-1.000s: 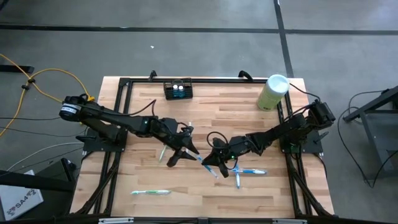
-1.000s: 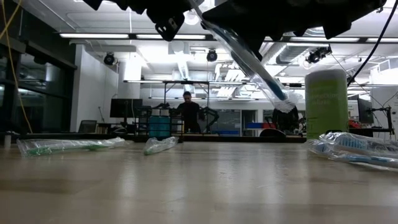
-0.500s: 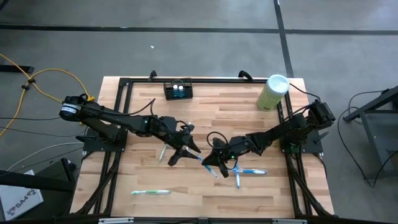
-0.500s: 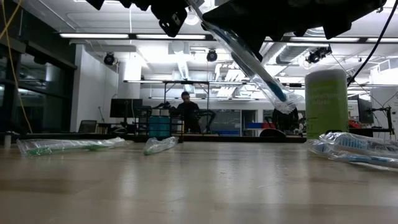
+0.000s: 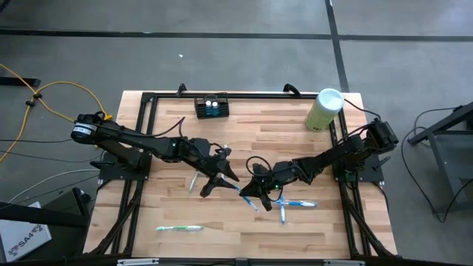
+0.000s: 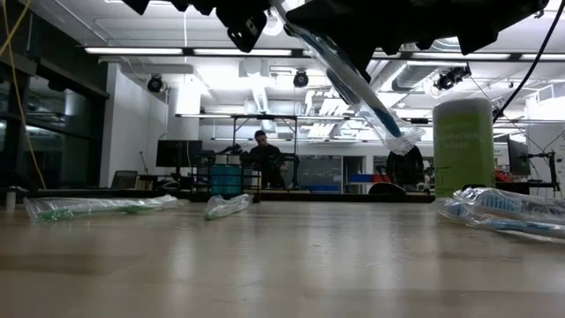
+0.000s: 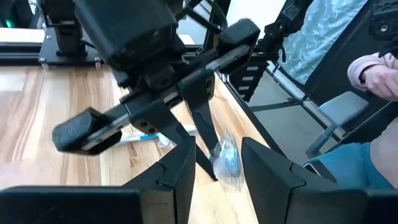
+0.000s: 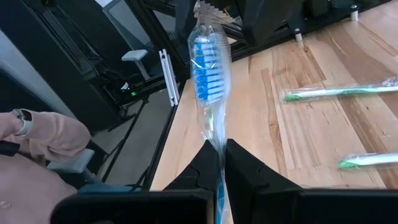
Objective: Pick & Place toothbrushing station
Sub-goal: Put the top blue toothbrush into the wire organizer
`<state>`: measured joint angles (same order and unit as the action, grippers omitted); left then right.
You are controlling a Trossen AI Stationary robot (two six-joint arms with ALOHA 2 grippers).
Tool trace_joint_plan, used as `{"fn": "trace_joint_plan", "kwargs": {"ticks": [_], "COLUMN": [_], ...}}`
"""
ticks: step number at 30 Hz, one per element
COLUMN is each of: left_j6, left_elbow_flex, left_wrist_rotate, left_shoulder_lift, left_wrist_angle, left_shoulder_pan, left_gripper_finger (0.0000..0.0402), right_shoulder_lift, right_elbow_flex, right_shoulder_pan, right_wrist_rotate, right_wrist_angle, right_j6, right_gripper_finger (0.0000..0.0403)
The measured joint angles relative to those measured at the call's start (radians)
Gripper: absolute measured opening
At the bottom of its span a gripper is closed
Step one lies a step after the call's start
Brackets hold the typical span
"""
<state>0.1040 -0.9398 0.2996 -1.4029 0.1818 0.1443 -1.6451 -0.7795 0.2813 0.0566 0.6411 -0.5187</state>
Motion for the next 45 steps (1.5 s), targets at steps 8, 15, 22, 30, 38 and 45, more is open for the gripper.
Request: {"fn": "trace_joint_plan", "kwargs": {"ticks": [8, 15, 22, 30, 38, 45], "left_j6": [-0.001, 0.001, 0.002, 0.001, 0.006, 0.009], "left_elbow_flex": [0.0, 0.0, 0.0, 0.0, 0.0, 0.0], "left_wrist_rotate": [0.0, 0.001, 0.001, 0.0, 0.0, 0.0], "left_shoulder_lift": [0.0, -0.032, -0.048, -0.029, -0.029, -0.032], "left_wrist_angle": [0.01, 0.043, 0.066, 0.068, 0.066, 0.065], "left_shoulder_pan": [0.0, 0.0, 0.0, 0.0, 0.0, 0.0], "left_gripper_finger": [0.0126, 0.0125, 0.0083, 0.0069, 0.0069, 0.0069], "right_shoulder_lift": [0.0, 0.0, 0.0, 0.0, 0.0, 0.0], "right_elbow_flex": [0.0, 0.0, 0.001, 0.001, 0.001, 0.001], "right_shoulder_pan": [0.0, 0.0, 0.0, 0.0, 0.0, 0.0], "right_wrist_rotate": [0.0, 0.0, -0.001, 0.0, 0.0, -0.001], "right_wrist_angle": [0.007, 0.011, 0.004, -0.001, -0.001, 0.0], "right_j6": [0.0, 0.007, 0.008, 0.003, 0.002, 0.008], "right_gripper_finger": [0.0005, 0.0005, 0.0005, 0.0005, 0.0005, 0.0005]}}
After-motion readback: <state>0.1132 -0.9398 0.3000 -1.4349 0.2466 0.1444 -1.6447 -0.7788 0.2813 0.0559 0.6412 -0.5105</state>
